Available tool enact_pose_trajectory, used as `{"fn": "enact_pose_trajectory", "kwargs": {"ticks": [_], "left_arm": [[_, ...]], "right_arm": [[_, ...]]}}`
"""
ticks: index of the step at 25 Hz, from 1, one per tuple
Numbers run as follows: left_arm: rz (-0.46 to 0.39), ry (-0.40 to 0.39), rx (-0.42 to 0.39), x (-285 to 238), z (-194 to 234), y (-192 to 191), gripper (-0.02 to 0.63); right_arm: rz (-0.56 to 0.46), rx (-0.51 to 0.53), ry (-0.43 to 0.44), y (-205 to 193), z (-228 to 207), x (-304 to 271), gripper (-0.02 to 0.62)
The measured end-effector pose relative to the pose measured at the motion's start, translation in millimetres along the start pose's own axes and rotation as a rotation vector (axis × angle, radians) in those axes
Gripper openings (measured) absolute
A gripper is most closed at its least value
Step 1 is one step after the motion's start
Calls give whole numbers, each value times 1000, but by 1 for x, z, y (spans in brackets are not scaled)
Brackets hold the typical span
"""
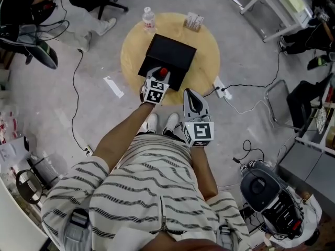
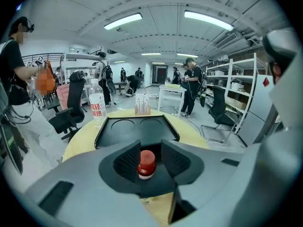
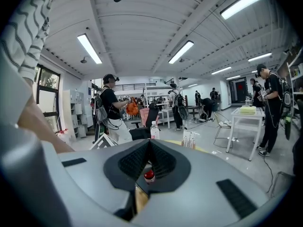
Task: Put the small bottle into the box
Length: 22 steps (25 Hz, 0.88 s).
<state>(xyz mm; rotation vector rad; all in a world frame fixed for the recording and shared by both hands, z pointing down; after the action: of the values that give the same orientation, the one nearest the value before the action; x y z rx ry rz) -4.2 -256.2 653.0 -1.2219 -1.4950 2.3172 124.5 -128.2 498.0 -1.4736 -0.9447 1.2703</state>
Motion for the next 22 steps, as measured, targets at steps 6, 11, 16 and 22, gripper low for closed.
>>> {"fn": "enact_pose_trajectory", "kwargs": {"ticks": [6, 11, 16, 22], "left_arm": [[-74, 13, -12, 22, -8, 16, 98], [-135, 2, -1, 44, -18, 33, 77], [-184, 1, -17, 61, -27, 42, 58], [-221, -4, -26, 80, -36, 45, 37]], "right_arm": [[-6, -10, -4, 2, 1, 1, 9], [-13, -15, -10, 3, 1, 5, 9], [-27, -26, 1, 4, 6, 8, 9], [-22, -32, 1, 3, 9, 9, 9]]}}
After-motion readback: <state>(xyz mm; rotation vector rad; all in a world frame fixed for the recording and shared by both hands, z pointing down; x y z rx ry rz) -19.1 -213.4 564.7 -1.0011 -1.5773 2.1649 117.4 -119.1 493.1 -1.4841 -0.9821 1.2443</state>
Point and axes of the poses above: the fingertips, and each gripper's own axes: x backward along the fingers, z to its left, y out of its top, the point moved 7 cm from there along x, backward along the fingers, and after that the axes turned 14 degrees about -y, right-handed, at the moved point
